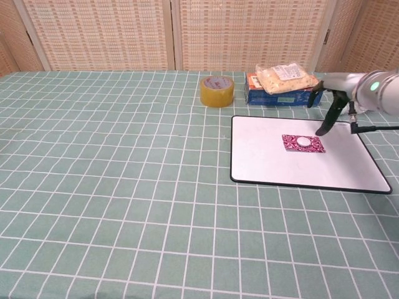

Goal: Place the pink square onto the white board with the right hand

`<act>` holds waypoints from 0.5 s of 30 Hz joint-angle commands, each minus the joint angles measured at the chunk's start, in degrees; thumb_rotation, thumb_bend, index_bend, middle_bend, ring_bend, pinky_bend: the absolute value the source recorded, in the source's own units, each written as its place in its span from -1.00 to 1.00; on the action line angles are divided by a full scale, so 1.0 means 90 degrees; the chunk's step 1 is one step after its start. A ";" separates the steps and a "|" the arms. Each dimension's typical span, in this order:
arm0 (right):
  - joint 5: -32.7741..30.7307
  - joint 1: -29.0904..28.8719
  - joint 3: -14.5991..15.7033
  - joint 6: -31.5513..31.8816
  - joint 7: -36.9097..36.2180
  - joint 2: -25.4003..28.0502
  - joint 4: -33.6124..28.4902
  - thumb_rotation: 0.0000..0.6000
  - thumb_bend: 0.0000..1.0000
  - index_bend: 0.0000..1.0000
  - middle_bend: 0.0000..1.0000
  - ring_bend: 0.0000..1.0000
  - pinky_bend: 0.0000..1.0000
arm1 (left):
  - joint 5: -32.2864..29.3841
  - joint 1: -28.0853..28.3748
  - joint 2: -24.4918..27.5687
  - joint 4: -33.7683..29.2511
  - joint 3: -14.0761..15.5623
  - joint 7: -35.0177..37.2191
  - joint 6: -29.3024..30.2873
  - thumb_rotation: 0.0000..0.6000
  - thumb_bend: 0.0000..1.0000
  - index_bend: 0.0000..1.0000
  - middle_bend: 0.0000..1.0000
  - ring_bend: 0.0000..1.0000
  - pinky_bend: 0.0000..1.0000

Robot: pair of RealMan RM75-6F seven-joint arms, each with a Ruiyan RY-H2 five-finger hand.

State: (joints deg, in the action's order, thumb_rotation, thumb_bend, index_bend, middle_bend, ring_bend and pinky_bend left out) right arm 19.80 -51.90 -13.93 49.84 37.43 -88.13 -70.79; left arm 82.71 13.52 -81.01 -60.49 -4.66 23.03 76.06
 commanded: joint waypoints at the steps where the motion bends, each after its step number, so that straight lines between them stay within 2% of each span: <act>1: 0.0650 0.0703 0.0206 0.0857 -0.0500 0.0734 -0.0872 1.00 -0.86 -0.47 -1.00 -1.00 -1.00 | -0.0008 -0.0005 -0.0012 0.0009 -0.0008 -0.0028 0.0015 1.00 -0.63 -1.00 -1.00 -1.00 -1.00; 4: 0.2024 0.1554 0.0559 0.1671 -0.1599 0.1060 -0.1063 1.00 -0.89 -0.75 -1.00 -1.00 -1.00 | -0.0001 -0.0008 -0.0059 0.0032 -0.0022 -0.0109 0.0074 1.00 -0.63 -1.00 -1.00 -1.00 -1.00; 5: 0.2807 0.1951 0.0728 0.2117 -0.2336 0.1024 -0.0800 1.00 -0.93 -0.84 -1.00 -1.00 -1.00 | -0.0008 -0.0013 -0.0094 0.0061 -0.0034 -0.0159 0.0105 1.00 -0.63 -1.00 -1.00 -1.00 -1.00; 7: 0.3748 0.2576 0.0928 0.2775 -0.3683 0.0802 -0.0043 1.00 -0.98 -0.91 -1.00 -1.00 -1.00 | -0.0014 -0.0017 -0.0137 0.0075 -0.0047 -0.0214 0.0141 1.00 -0.63 -1.00 -1.00 -1.00 -1.00; 10: 0.4150 0.3155 0.0998 0.3003 -0.4974 0.0546 0.0915 1.00 -1.00 -0.97 -1.00 -1.00 -1.00 | 0.0054 -0.0014 -0.0128 0.0042 -0.0008 -0.0277 0.0173 1.00 -0.62 -1.00 -1.00 -1.00 -1.00; 15: 0.4308 0.3552 0.0980 0.2627 -0.5837 0.0316 0.1819 1.00 -1.00 -1.00 -1.00 -1.00 -1.00 | 0.0076 -0.0031 -0.0148 -0.0034 0.0005 -0.0459 0.0240 1.00 -0.63 -1.00 -1.00 -1.00 -1.00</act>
State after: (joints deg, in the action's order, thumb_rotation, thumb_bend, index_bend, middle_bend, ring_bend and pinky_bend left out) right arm 53.26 -26.71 -6.92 71.51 -6.01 -83.39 -62.82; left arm 83.37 13.28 -82.30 -60.68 -4.65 19.01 78.13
